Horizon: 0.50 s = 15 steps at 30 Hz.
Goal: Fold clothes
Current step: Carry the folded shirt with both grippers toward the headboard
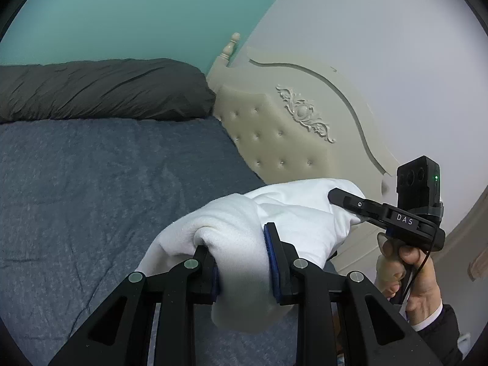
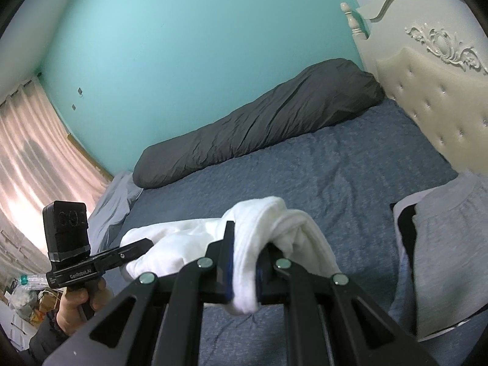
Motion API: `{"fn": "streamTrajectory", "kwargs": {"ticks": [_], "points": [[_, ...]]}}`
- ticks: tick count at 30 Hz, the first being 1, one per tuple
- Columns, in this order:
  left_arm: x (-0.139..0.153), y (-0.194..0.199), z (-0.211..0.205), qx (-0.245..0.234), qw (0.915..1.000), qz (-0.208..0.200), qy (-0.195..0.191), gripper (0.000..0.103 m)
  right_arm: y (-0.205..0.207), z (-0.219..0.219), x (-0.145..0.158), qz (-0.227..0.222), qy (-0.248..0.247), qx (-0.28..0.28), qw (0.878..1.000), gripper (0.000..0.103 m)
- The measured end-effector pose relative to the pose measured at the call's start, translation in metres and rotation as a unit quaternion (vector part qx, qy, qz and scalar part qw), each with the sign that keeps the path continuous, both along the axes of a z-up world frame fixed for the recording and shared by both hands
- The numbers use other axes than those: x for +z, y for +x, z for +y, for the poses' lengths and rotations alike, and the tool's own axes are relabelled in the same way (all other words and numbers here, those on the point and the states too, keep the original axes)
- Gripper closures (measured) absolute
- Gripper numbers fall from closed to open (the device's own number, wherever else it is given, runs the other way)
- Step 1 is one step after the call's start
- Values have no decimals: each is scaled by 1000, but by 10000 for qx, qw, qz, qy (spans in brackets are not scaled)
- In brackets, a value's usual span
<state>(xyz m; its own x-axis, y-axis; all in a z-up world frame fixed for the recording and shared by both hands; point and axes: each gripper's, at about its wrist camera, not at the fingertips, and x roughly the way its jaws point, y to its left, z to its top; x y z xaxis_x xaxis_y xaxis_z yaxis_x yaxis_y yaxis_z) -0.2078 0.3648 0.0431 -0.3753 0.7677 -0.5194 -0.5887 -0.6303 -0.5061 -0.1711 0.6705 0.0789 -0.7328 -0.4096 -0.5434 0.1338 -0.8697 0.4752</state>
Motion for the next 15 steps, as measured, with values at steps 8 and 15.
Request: {"fn": "streamTrajectory", "kwargs": {"ticks": [8, 15], "points": [[15, -7, 38, -80, 9999, 81, 12, 76, -2, 37, 18, 68, 92, -120, 9999, 94], [26, -17, 70, -102, 9998, 156, -57, 76, -10, 66, 28, 101, 111, -182, 9997, 94]]}}
